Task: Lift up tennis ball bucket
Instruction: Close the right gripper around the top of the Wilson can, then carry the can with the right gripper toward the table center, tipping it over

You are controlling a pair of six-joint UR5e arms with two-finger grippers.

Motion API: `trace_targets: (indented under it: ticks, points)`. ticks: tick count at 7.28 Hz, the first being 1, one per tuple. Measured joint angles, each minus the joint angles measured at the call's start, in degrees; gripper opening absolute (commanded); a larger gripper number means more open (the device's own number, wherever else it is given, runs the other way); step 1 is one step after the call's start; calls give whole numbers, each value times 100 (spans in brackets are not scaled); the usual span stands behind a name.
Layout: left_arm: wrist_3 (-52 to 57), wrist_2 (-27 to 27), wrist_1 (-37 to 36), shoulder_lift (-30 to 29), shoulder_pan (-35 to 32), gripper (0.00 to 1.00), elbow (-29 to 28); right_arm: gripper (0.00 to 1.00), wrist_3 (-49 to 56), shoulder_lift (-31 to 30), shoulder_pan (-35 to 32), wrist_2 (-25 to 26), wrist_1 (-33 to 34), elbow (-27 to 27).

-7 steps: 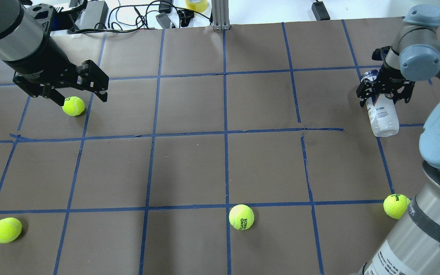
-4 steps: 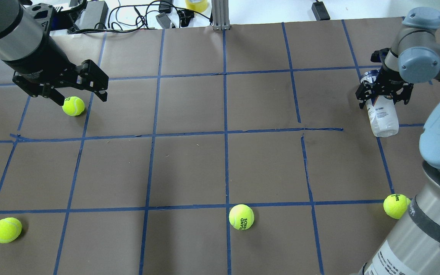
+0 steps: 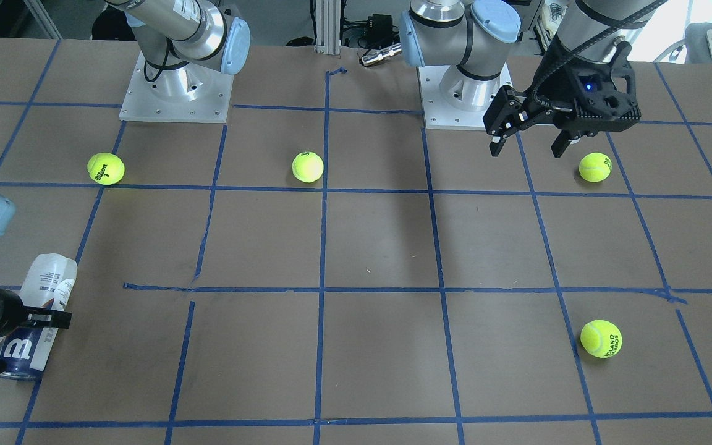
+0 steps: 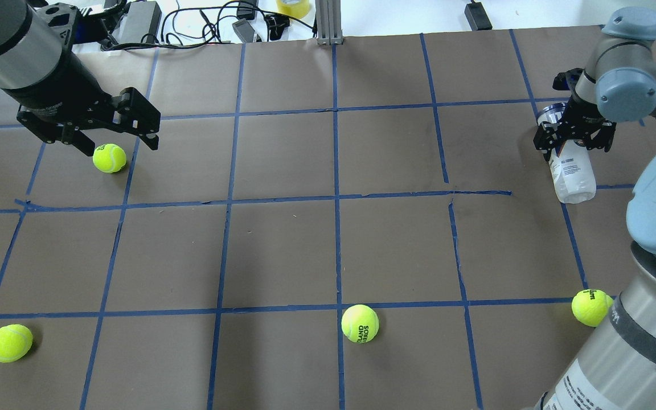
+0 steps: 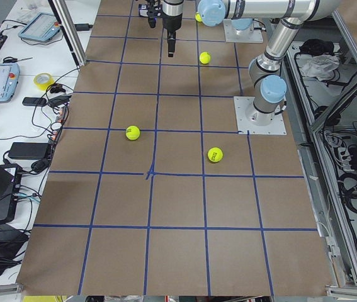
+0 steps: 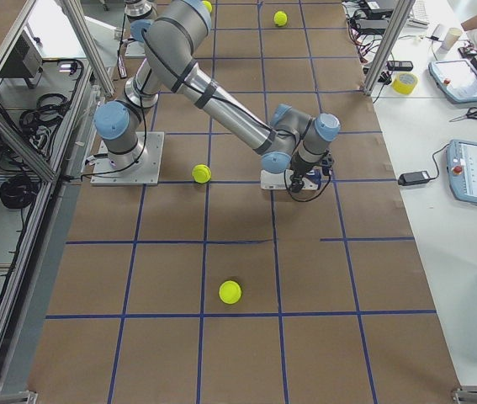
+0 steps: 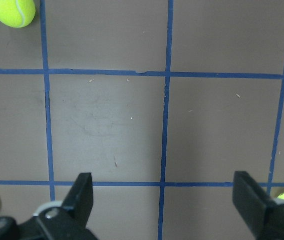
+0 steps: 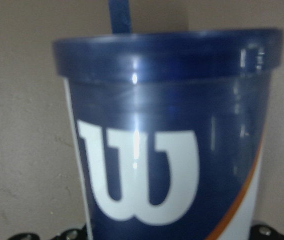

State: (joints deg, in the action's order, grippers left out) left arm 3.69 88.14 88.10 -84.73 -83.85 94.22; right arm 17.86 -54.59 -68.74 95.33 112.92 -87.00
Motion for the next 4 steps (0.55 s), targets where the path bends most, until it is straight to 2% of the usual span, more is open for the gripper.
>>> trace_targets:
  ticks: [2,4]
  points:
    - [0,1,-3,3,0,100,-6,68,359,-213,-155,-78,-41,2]
    - [0,1,-12,3,5,100,-18,68,1141,-493,-661,-314,-93,-23]
